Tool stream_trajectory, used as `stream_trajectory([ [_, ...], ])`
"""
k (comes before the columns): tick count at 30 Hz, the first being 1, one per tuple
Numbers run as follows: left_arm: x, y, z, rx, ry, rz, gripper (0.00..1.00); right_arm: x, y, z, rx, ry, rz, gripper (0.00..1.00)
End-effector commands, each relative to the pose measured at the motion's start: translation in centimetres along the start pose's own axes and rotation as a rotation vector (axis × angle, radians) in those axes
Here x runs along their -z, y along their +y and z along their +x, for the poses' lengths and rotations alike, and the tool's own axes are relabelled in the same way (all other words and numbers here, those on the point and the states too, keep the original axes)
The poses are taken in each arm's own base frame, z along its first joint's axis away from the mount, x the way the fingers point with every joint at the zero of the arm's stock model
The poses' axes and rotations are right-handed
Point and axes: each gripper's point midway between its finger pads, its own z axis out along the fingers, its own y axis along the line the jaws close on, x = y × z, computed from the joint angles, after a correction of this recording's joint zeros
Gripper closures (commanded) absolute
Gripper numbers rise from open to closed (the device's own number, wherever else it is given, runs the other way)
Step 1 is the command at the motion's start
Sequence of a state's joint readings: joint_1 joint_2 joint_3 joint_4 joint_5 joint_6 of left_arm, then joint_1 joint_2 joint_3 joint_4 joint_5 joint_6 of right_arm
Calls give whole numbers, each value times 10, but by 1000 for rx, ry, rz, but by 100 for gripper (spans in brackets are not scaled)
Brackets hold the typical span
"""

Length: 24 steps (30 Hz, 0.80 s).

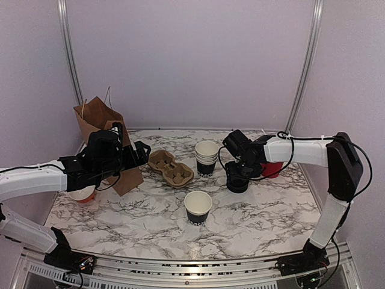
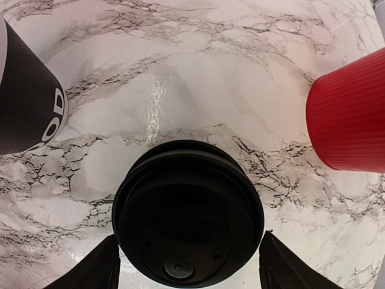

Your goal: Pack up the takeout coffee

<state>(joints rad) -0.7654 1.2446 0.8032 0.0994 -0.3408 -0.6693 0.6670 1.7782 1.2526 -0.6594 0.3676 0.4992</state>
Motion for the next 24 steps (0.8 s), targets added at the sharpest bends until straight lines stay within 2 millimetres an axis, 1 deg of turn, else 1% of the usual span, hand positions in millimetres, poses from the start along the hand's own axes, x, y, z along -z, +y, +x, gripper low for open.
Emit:
stream_trajectory([
  [1,3,2,-4,6,-15,-5,1,6,0,-14,-8,-29,-5,24],
  [5,2,1,-5,6,-15,-2,1,0,-1,-11,19,-14,20,22],
  [9,2,0,-5,5,-13,-1,1,-8,-4,-7,34,0,54,18],
  [17,2,0,-6,3,-16,-1,1,-17,-4,-8,41,-3,84,16],
  [20,2,0,-5,1,-15,-4,1,-20,-5,-8,40,-3,97,18],
  [23,2,1,-5,2,-16,-7,1,-20,-6,-7,39,-2,103,26],
  [24,2,2,-5,1,-16,-7,1,-19,-6,-8,36,-4,103,30],
])
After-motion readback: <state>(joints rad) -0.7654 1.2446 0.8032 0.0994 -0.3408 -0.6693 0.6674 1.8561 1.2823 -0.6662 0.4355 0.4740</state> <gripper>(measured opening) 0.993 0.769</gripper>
